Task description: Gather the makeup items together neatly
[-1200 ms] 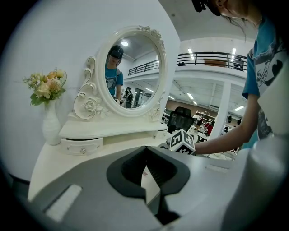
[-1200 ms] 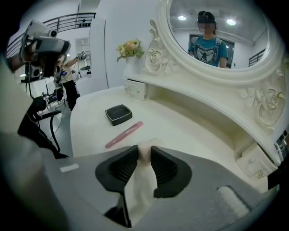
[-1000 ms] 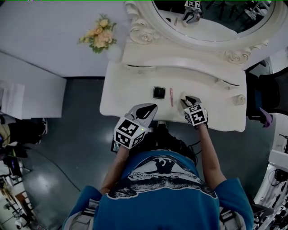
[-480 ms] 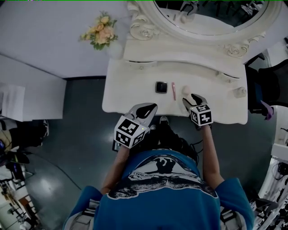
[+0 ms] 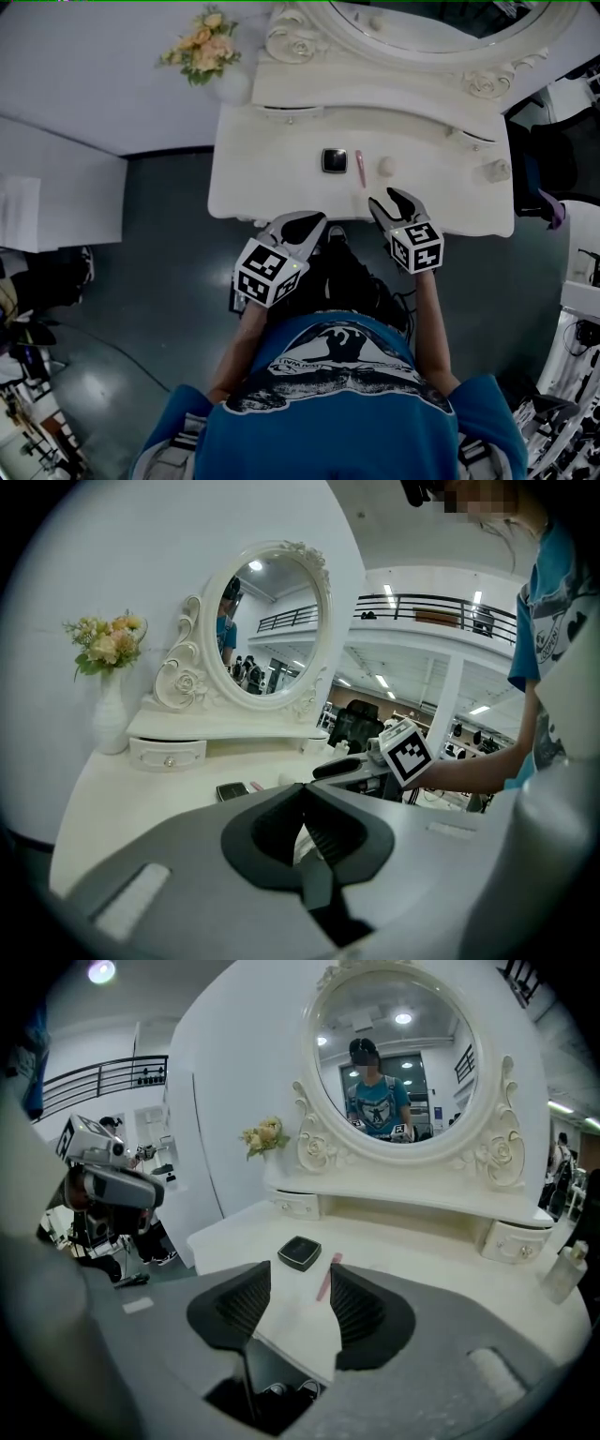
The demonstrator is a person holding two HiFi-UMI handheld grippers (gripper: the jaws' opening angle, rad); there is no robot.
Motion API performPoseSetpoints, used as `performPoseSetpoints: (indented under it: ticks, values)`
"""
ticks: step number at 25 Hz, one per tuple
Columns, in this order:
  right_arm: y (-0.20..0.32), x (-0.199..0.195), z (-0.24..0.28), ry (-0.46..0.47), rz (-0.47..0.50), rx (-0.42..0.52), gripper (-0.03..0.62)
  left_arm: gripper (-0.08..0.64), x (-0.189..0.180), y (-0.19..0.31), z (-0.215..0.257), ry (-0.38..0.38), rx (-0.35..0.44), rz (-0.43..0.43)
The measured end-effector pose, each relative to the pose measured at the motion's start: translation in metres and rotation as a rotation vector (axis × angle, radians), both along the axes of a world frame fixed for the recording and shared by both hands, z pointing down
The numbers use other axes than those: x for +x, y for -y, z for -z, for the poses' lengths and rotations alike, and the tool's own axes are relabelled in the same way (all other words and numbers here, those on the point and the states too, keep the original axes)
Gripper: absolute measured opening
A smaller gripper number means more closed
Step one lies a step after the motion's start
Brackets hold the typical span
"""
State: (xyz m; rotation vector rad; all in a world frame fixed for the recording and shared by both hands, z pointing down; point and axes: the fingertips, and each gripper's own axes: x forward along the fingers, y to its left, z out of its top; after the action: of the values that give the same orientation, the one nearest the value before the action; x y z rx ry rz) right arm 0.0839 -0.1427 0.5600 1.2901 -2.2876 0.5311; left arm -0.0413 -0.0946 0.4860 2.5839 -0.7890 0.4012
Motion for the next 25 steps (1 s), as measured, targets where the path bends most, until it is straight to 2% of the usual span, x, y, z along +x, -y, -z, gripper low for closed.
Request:
performPoseSetpoints:
  ticks: [10,15,20,25]
  values:
    - [-0.030,-0.038,0.001,-0.009,0.090,-0.022,0.187,0.014,-0.007,-0.014,-0.009,-0.015,-0.021,0.019]
    - [-0.037,-0.054,0.003,0.031,0.132,-0.034,0.167,0.014,-0.009,-0.012,-0.008,-0.014,-0.012,0.052]
    - [-0.055,-0.062,0.005,0.036,0.204,-0.049,0.141,0.014,-0.005,-0.020,-0.006,-0.015,-0.004,0.081]
    - [-0.078,-0.056,0.015,0.031,0.271,-0.026,0.104,0.015,0.009,-0.038,-0.008,0.008,-0.005,0.107]
